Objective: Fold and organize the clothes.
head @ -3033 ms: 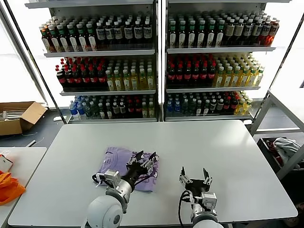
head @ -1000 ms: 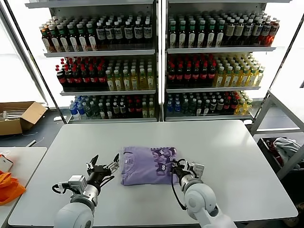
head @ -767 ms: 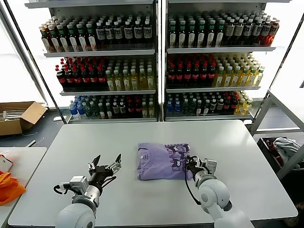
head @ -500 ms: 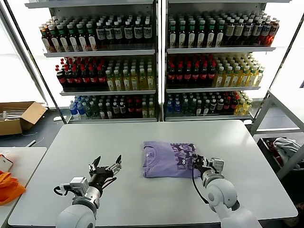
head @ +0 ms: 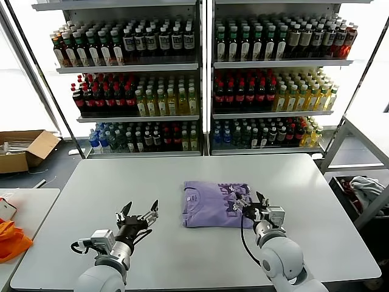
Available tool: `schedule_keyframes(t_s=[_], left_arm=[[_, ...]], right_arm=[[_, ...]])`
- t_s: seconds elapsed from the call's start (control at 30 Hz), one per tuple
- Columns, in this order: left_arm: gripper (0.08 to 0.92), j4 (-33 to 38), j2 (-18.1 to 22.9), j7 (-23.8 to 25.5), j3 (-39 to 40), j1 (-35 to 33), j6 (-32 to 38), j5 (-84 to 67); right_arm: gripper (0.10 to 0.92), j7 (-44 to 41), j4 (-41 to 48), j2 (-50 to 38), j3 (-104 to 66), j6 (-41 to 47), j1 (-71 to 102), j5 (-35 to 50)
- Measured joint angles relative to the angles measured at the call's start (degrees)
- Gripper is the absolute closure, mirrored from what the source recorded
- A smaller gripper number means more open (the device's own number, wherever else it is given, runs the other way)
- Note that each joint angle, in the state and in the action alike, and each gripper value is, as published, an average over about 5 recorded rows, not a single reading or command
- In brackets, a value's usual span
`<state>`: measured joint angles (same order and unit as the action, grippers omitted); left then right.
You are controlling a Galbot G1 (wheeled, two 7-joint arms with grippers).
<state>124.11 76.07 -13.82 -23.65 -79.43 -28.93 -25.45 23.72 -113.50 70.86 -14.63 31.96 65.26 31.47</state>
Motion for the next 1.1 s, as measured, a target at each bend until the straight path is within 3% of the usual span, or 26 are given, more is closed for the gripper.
schedule_keyframes(t_s=[0.17, 1.1], left_arm=[[0.177, 0.25, 0.44, 0.04, 0.20, -0.71, 0.04, 0.08], [0.177, 1.30, 2.12, 0.98, 1.06, -3.87, 0.21, 1.71]], right_arm=[[0.206, 1.74, 0.02, 1.85, -0.05, 0.01, 1.39, 2.91], [0.203, 4.09, 0.79, 4.16, -0.78, -0.11, 4.97, 8.45]])
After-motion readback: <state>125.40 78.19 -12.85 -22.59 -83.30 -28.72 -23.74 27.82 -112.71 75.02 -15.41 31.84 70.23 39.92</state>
